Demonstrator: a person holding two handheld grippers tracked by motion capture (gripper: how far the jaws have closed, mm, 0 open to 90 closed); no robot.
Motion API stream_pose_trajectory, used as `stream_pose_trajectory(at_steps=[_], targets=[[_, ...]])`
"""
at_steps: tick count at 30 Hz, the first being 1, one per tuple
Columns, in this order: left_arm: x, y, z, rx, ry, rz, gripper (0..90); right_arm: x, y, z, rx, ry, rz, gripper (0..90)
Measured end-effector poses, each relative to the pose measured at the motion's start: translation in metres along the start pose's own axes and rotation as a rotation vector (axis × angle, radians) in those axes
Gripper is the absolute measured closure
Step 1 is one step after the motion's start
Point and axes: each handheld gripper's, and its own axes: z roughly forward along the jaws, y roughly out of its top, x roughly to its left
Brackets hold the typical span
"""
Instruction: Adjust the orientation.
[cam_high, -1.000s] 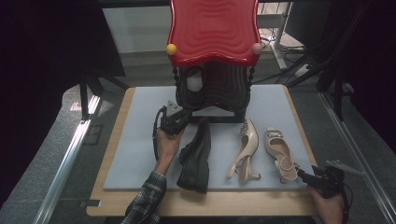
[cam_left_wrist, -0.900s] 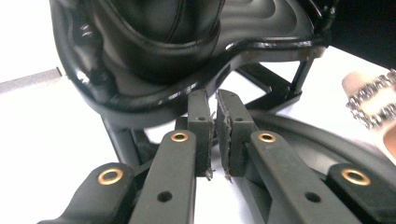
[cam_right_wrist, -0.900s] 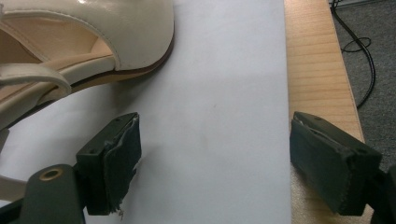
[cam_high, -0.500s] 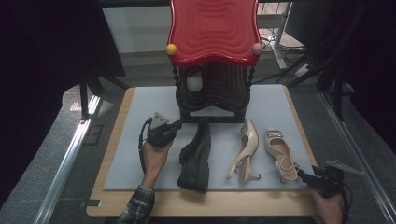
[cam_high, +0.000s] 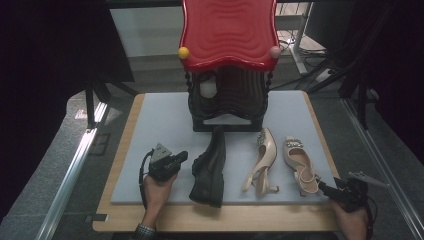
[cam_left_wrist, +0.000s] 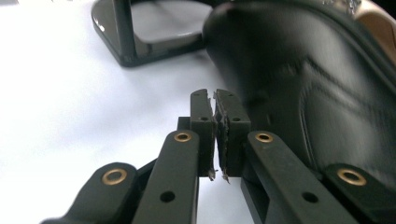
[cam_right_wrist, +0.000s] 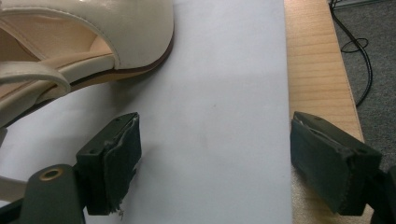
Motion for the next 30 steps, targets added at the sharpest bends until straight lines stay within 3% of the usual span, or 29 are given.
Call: stream_pose_trajectory(at_steps=[5,10,15,21,30], targets=[[-0.009,-0.021,-0.008,0.012,-0.027,-0.021,85.6,0.0,0.0,0.0,0.002,-0.003,-0.002,17.3],[-0.023,-0.03,-0.012,0.028,-0.059,0.001,85.4,0.001,0.0,0.0,0.002,-0.006,-0.004,17.3],[-0.036,-0.03,-0.01,0.042,-0.089,0.027,85.5,0.001,0.0,0.0,0.002,-0.006,-0.004,17.3],[-0.039,-0.023,-0.01,0.011,-0.14,0.003,85.8,0.001,0.0,0.0,0.002,-0.005,-0.004,17.3],[-0.059,-0.006,-0.009,-0.008,-0.17,0.051,86.1,0.001,0.0,0.0,0.002,-0.004,-0.003,17.3]])
